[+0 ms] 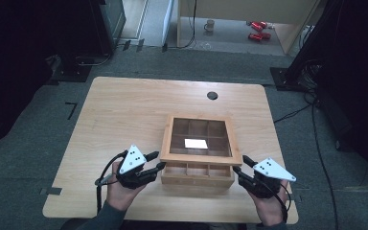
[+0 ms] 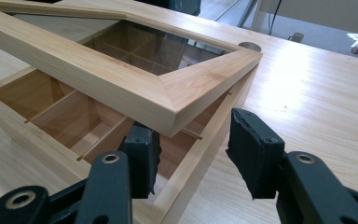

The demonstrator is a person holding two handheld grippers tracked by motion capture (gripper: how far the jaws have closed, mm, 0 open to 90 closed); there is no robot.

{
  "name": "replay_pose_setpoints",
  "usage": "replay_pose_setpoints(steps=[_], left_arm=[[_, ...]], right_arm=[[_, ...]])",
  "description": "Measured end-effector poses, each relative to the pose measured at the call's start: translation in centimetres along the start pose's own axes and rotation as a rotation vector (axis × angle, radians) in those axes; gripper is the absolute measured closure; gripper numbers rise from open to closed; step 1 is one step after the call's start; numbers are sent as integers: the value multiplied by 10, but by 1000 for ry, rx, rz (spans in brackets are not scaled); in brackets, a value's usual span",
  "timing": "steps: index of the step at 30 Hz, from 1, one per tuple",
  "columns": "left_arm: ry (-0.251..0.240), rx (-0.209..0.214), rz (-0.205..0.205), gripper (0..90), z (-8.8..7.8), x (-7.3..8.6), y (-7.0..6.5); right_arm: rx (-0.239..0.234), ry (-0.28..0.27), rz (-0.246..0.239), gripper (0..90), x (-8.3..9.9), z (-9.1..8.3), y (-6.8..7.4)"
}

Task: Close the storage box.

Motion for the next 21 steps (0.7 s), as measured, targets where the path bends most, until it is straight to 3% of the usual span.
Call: replay_pose_setpoints(steps=[21], left_arm=[[23,4,-7,597,1,16,-7]], right_arm=[[-3,29,18,535,18,0,2]])
Point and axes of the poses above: each handheld gripper's, and its own axes: z roughly forward along the jaws, x roughly out of its underside, y roughly to its left, the point moved 7 cm from there along z, roughly forward along the jaws, and after that the axes turned 9 degrees about -y, right-handed, at the moved point
